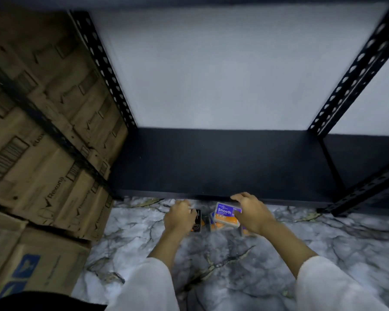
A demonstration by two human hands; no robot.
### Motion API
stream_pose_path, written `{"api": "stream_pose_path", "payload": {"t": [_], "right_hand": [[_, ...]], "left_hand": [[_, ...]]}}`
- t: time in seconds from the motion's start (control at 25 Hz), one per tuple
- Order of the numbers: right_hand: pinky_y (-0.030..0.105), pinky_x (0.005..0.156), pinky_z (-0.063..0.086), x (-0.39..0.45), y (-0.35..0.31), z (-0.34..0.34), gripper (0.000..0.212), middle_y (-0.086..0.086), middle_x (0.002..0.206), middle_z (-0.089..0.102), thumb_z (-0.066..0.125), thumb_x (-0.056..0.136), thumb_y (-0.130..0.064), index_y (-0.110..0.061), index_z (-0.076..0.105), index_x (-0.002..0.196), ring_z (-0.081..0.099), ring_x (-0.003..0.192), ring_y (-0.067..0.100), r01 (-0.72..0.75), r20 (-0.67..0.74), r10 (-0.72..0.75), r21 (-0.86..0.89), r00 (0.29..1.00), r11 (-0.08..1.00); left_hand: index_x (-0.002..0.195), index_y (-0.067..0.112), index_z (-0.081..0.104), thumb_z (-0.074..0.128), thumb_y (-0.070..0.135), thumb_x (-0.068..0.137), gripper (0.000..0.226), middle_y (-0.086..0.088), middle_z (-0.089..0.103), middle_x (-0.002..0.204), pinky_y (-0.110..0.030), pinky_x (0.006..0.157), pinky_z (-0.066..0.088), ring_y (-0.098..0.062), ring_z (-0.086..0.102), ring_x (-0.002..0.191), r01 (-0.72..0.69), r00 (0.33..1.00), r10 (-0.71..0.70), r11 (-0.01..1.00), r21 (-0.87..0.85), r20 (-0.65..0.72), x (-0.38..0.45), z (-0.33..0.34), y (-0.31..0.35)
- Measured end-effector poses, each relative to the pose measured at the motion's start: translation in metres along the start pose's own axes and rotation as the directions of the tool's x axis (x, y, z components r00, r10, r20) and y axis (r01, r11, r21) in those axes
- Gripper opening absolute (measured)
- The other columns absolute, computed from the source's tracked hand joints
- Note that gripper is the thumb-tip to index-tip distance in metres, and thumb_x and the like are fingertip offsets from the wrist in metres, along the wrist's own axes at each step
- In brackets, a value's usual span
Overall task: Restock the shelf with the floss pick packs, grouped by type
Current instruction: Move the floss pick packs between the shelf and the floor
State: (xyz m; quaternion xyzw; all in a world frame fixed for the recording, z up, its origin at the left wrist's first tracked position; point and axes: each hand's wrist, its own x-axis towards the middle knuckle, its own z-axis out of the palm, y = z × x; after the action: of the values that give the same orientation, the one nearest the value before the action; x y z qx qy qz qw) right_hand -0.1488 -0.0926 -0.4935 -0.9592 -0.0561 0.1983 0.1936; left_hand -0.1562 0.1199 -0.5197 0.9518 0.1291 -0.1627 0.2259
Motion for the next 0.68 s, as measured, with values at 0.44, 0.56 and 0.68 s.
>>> {"api": "stream_pose_path", "payload": {"t": [0.44,0.56,0.68], "right_hand": [[0.034,0.086,0.046,-0.121,-0.082,-0.200,0.029,0.000,0.119,0.060,0.050,0.094,-0.033,-0.022,0.057,0.120,0.058,0.105,0.022,0.082,-0.224,-0.092,-0.056,0.970,0.995],[0.032,0.084,0.045,-0.140,-0.108,-0.248,0.034,0.000,0.119,0.062,0.047,0.095,-0.035,-0.023,0.053,0.126,0.059,0.103,0.020,0.127,-0.317,-0.142,-0.068,0.938,0.990],[0.032,0.082,0.044,-0.151,-0.140,-0.296,0.032,-0.001,0.113,0.065,0.046,0.095,-0.035,-0.023,0.054,0.124,0.059,0.102,0.020,0.195,-0.428,-0.209,-0.077,0.879,0.978]], "left_hand": [[0.112,0.031,0.062,0.047,0.038,0.092,0.026,0.004,0.064,0.115,-0.035,0.088,0.048,-0.022,0.061,0.103,-0.316,0.925,0.336,0.939,0.134,-0.178,-0.112,-0.216,0.123],[0.112,0.029,0.061,0.046,0.038,0.093,0.026,0.004,0.066,0.110,-0.033,0.083,0.048,-0.019,0.062,0.097,-0.380,0.880,0.403,0.915,0.135,-0.252,-0.130,-0.264,0.147],[0.111,0.027,0.062,0.047,0.037,0.093,0.025,0.006,0.066,0.110,-0.031,0.078,0.046,-0.018,0.061,0.097,-0.412,0.819,0.442,0.897,0.161,-0.366,-0.140,-0.316,0.163]]}}
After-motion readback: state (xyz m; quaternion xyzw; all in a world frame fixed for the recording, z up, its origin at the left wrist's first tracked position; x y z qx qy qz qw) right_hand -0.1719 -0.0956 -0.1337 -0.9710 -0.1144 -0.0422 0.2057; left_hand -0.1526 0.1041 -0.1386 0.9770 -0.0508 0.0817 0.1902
